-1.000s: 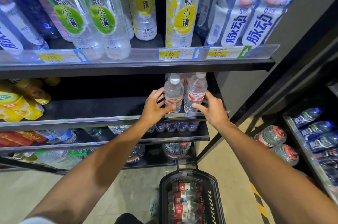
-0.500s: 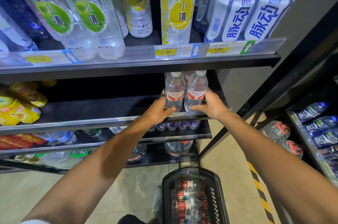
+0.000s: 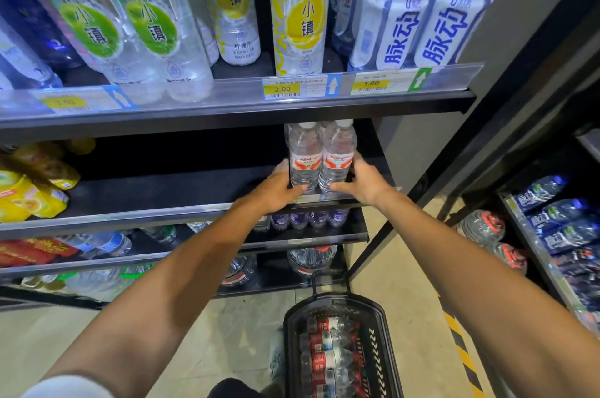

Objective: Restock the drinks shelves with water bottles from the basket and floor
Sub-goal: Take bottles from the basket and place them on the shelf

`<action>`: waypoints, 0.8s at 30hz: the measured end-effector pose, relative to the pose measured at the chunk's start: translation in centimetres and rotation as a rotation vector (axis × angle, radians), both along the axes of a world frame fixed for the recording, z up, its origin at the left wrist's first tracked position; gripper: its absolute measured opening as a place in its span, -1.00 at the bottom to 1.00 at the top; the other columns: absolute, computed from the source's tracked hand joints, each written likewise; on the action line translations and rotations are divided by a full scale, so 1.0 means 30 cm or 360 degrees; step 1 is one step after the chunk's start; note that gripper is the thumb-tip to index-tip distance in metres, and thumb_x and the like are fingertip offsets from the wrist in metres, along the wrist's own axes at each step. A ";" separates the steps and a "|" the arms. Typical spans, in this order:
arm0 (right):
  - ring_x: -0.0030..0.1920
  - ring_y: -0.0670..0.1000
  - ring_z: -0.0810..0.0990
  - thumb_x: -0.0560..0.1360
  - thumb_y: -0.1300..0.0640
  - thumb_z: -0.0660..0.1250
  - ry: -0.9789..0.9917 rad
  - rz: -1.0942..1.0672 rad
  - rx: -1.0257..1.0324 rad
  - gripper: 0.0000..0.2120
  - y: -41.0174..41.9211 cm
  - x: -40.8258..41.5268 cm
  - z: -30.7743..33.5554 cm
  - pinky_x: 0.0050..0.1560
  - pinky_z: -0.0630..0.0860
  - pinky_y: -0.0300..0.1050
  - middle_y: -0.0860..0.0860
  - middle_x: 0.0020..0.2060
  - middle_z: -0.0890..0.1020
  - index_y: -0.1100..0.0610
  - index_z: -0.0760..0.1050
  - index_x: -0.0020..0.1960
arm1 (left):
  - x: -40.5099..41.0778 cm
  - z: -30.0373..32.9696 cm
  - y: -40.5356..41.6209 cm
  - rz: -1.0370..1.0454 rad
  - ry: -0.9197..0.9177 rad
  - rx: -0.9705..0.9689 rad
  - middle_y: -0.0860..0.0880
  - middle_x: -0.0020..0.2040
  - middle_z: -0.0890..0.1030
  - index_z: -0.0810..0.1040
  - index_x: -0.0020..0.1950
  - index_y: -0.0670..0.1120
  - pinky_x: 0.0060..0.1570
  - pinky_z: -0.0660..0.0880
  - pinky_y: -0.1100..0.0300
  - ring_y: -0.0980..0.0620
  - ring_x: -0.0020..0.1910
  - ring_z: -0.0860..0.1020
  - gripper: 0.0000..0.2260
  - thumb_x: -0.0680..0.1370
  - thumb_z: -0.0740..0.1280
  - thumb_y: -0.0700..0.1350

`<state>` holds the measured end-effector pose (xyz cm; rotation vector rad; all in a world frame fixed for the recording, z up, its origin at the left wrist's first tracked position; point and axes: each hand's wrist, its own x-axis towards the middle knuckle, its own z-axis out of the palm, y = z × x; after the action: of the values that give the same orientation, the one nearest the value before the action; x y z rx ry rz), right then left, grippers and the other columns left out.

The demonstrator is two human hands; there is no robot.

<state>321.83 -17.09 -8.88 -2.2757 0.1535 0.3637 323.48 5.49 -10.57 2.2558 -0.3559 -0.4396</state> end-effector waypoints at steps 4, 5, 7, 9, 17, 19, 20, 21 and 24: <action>0.60 0.11 0.19 0.44 0.00 0.57 -0.0172 -0.0010 -0.0163 0.03 -0.041 -0.167 0.005 0.57 0.18 0.05 0.10 0.62 0.20 0.14 -0.01 0.66 | -0.094 0.033 0.069 -0.0019 -0.0117 0.0405 -0.12 0.66 0.06 -0.09 0.66 -0.16 0.59 0.07 0.08 -0.08 0.63 0.08 -0.10 0.56 0.46 0.02; 0.62 0.10 0.15 0.46 0.01 0.56 -0.0230 0.0016 -0.0202 -0.01 -0.058 -0.218 -0.003 0.60 0.15 0.03 0.09 0.62 0.18 0.14 0.01 0.66 | -0.130 0.036 0.088 -0.0057 -0.0215 0.0582 -0.11 0.67 0.03 -0.12 0.66 -0.14 0.61 0.02 0.04 -0.07 0.64 0.04 -0.09 0.57 0.43 0.06; 0.63 0.09 0.09 0.49 0.00 0.53 -0.0322 0.0124 -0.0290 -0.08 -0.091 -0.314 -0.020 0.61 0.09 0.02 0.08 0.62 0.17 0.14 0.07 0.65 | -0.210 0.042 0.118 -0.0181 -0.0359 0.0840 -0.08 0.68 -0.01 -0.13 0.67 -0.06 0.61 -0.10 -0.08 -0.08 0.65 -0.04 -0.13 0.59 0.36 0.15; 0.63 0.11 0.07 0.51 -0.03 0.50 -0.0393 0.0246 -0.0362 -0.15 -0.122 -0.424 -0.052 0.62 0.02 -0.02 0.08 0.62 0.17 0.13 0.13 0.64 | -0.304 0.040 0.131 -0.0298 -0.0456 0.0980 -0.03 0.68 -0.04 -0.10 0.67 0.02 0.60 -0.17 -0.15 -0.11 0.66 -0.10 -0.18 0.60 0.29 0.23; 0.63 0.10 0.06 0.53 -0.21 0.41 -0.0177 0.0296 -0.0378 -0.21 -0.207 -0.885 -0.322 0.59 0.06 -0.02 0.04 0.63 0.13 0.07 0.21 0.62 | -0.653 -0.092 0.041 -0.0740 -0.0431 0.1239 0.05 0.68 -0.02 -0.01 0.66 0.13 0.58 -0.22 -0.22 -0.12 0.65 -0.10 -0.22 0.56 0.21 0.38; 0.63 0.08 0.04 0.54 -0.23 0.38 -0.0001 0.0200 -0.0317 -0.22 -0.236 -1.005 -0.395 0.59 0.04 -0.04 0.03 0.64 0.11 0.07 0.20 0.62 | -0.705 -0.151 -0.010 -0.0904 -0.0436 0.1317 0.09 0.67 0.07 0.05 0.66 0.14 0.58 -0.23 -0.21 -0.08 0.65 -0.04 -0.25 0.55 0.19 0.40; 0.62 0.09 0.08 0.54 -0.23 0.38 0.0071 0.0137 -0.0285 -0.23 -0.251 -1.065 -0.429 0.58 0.07 -0.06 0.07 0.63 0.13 0.08 0.22 0.61 | -0.722 -0.185 -0.036 -0.1005 -0.0429 0.1361 0.09 0.66 0.08 0.06 0.65 0.15 0.58 -0.23 -0.21 -0.06 0.65 -0.03 -0.26 0.56 0.17 0.41; 0.59 0.12 0.18 0.54 -0.21 0.39 0.0115 0.0055 -0.0240 -0.25 -0.261 -1.123 -0.456 0.55 0.12 -0.11 0.12 0.60 0.21 0.11 0.27 0.59 | -0.732 -0.219 -0.064 -0.1114 -0.0394 0.1402 0.10 0.66 0.08 0.04 0.66 0.15 0.57 -0.25 -0.22 -0.05 0.65 -0.04 -0.27 0.56 0.14 0.41; 0.44 0.14 0.38 0.55 -0.14 0.39 0.0297 -0.0309 -0.0048 -0.39 -0.277 -1.297 -0.542 0.37 0.25 -0.23 0.16 0.48 0.40 0.06 0.36 0.52 | -0.742 -0.342 -0.158 -0.1428 -0.0231 0.1553 0.08 0.67 0.03 -0.01 0.66 0.14 0.57 -0.28 -0.21 -0.08 0.66 -0.07 -0.27 0.58 0.07 0.41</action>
<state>282.92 -25.41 -25.15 -2.2311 0.4744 0.4729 301.21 0.74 -20.82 2.9488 -1.5200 -1.0804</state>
